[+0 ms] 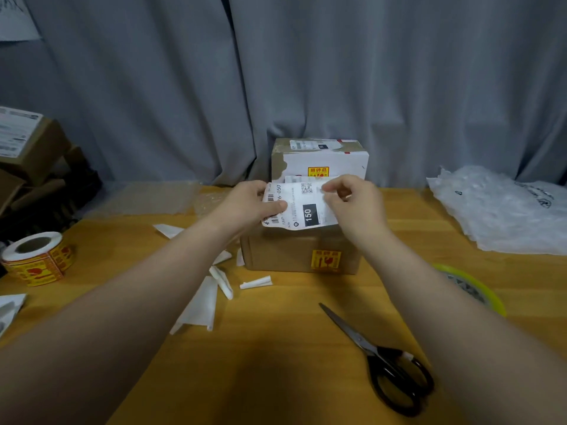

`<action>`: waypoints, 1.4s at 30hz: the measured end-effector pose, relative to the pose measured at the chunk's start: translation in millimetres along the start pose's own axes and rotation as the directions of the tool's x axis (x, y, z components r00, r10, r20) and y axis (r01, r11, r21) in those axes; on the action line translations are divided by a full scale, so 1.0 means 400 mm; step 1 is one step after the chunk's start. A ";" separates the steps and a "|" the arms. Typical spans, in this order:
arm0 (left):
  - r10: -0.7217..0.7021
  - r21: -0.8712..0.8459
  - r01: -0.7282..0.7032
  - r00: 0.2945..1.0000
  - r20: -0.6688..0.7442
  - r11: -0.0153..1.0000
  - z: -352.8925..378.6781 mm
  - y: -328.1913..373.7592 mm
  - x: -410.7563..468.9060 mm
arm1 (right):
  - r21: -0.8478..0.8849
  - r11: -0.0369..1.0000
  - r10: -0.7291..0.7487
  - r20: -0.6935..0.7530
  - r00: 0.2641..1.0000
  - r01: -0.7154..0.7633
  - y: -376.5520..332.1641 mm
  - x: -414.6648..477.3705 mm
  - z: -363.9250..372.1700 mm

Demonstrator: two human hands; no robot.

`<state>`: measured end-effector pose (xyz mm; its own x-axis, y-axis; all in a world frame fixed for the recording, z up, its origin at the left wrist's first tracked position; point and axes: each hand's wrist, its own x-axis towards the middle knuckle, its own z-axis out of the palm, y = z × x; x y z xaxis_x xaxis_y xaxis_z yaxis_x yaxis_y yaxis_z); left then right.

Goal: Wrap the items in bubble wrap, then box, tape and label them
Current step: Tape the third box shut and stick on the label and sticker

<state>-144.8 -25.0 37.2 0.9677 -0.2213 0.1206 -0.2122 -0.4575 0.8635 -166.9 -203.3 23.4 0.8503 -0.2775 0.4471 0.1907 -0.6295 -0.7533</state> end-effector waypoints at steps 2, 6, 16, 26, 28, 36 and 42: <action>-0.034 0.057 0.037 0.998 -0.059 0.998 0.009 -0.004 0.026 | -0.009 0.998 0.055 0.019 0.998 -0.055 0.015 0.016 0.004; 0.017 0.328 0.029 0.990 -0.139 0.944 0.035 -0.011 0.073 | -0.109 0.989 0.102 0.054 0.993 -0.096 0.047 0.035 0.025; 0.084 0.625 0.006 0.990 -0.113 0.781 0.076 -0.041 0.103 | -0.352 0.936 0.082 0.142 0.986 -0.027 0.060 0.021 0.037; -0.033 0.581 0.075 0.996 -0.083 0.810 0.053 -0.037 0.122 | -0.426 0.905 0.078 0.156 0.985 -0.004 0.036 0.023 0.031; -0.044 0.580 0.077 0.997 -0.071 0.811 0.051 -0.035 0.120 | -0.404 0.915 0.054 0.139 0.989 0.007 0.042 0.016 0.029; 0.010 0.666 0.010 1.000 -0.027 0.746 0.062 -0.030 0.107 | -0.473 0.875 -0.010 0.189 0.982 0.100 0.064 -0.005 0.042; -0.013 0.638 0.040 0.999 -0.047 0.769 0.063 -0.036 0.119 | -0.468 0.881 0.014 0.164 0.986 0.066 0.067 0.003 0.048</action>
<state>-98.9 -50.7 18.1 0.9758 -0.1743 0.1319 -0.2108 -0.9101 0.3567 -151.4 -206.6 -5.3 0.9218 -0.1634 0.3516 -0.0061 -0.9128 -0.4084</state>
